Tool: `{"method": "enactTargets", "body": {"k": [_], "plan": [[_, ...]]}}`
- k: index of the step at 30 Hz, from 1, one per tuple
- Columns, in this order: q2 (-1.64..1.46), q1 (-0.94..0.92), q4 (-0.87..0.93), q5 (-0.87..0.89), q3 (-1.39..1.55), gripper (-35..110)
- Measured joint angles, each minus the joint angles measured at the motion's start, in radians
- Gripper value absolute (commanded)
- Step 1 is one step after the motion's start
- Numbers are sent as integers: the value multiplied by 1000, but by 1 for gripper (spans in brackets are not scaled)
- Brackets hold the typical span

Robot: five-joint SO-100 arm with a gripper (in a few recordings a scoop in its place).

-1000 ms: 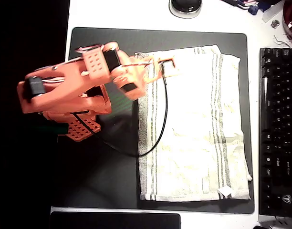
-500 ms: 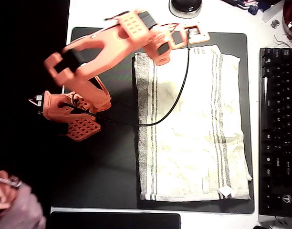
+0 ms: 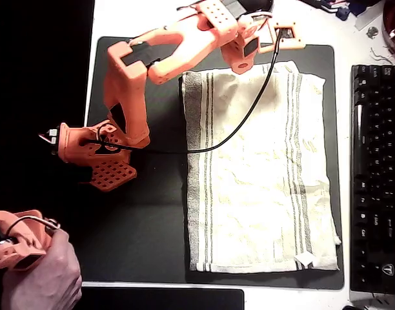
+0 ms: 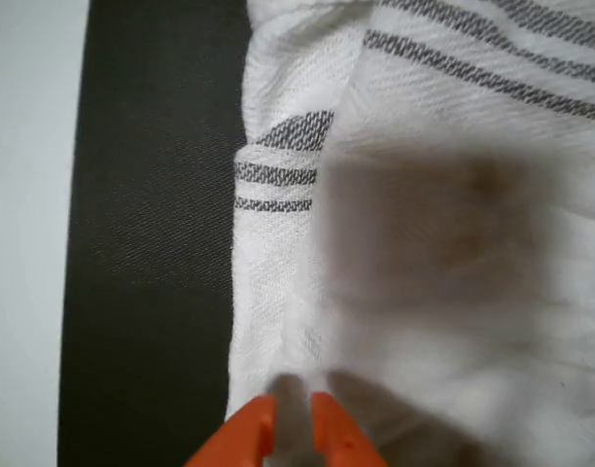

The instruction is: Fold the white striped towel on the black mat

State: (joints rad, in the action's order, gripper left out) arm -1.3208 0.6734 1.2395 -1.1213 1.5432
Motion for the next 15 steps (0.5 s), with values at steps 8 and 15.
{"method": "enactTargets", "body": {"k": [8,15], "plan": [[71,15,-60,18,-2,10],[71,5,-60,18,26,14]]}}
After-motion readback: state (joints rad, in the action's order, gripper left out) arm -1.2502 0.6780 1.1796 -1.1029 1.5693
